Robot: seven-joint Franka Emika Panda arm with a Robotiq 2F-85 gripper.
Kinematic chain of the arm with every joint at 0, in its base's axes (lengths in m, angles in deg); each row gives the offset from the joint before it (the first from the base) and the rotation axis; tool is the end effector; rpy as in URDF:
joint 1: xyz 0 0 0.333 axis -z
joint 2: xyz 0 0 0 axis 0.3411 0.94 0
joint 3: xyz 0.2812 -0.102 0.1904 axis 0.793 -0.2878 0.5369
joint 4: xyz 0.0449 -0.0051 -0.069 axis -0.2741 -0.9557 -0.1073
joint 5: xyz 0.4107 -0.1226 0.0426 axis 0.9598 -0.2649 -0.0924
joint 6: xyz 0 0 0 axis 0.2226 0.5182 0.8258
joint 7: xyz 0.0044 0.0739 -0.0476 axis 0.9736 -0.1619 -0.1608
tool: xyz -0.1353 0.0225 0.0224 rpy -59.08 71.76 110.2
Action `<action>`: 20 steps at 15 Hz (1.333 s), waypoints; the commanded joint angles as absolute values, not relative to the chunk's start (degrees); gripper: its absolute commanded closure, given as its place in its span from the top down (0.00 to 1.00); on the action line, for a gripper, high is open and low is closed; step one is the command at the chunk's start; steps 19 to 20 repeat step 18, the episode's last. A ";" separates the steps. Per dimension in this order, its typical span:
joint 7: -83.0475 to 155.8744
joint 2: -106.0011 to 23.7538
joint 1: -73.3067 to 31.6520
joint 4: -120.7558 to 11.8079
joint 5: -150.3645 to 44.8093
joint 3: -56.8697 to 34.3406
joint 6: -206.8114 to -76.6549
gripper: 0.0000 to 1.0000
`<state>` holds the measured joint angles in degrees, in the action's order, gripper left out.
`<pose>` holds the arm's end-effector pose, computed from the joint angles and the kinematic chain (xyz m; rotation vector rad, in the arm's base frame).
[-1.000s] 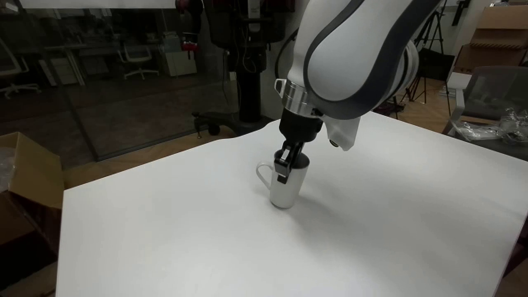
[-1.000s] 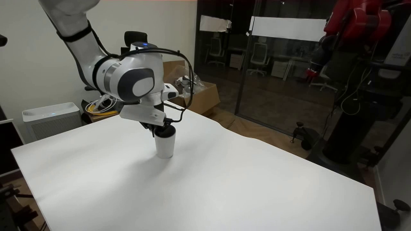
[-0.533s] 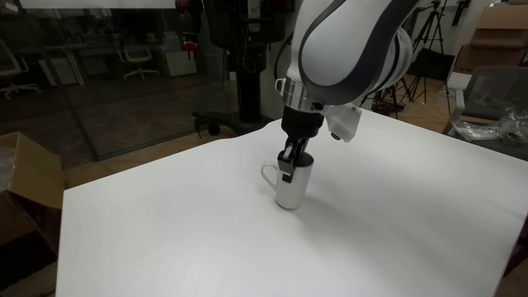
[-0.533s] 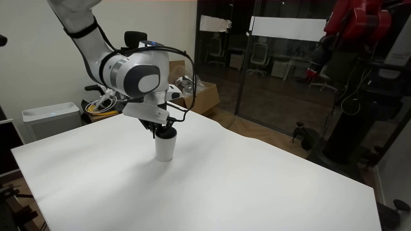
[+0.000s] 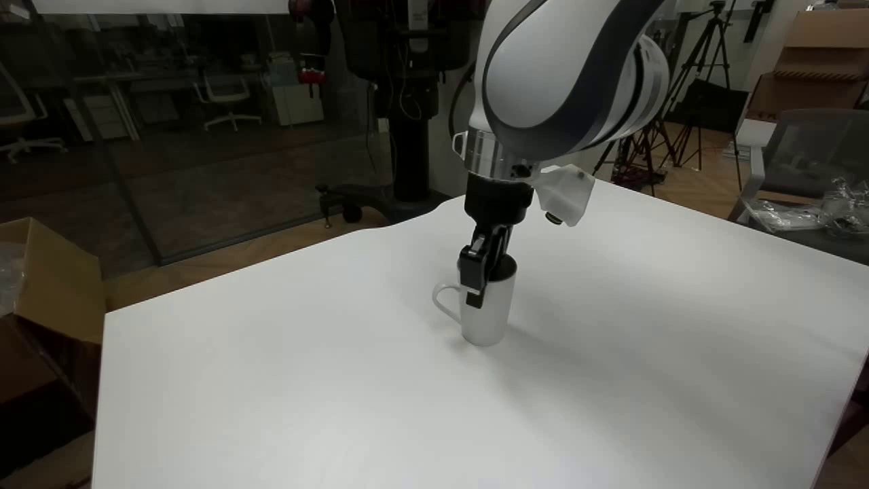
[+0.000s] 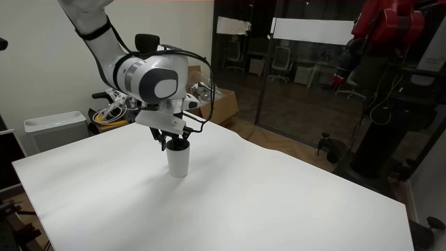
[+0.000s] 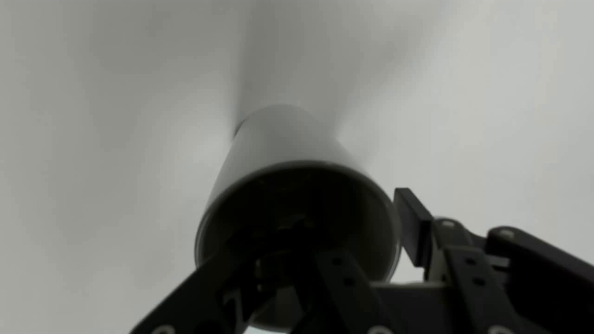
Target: Move the mug to the left
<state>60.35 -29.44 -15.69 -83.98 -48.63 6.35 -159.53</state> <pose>0.6092 0.1038 0.1548 -2.9471 -0.6793 -0.0954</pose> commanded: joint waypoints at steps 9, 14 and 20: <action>57.68 -36.75 -20.15 -86.44 -51.06 2.18 -159.02 1.00; 59.50 -38.39 -20.59 -86.51 -50.99 1.98 -159.05 1.00; 59.52 -41.01 -20.77 -88.18 -50.94 1.84 -159.05 1.00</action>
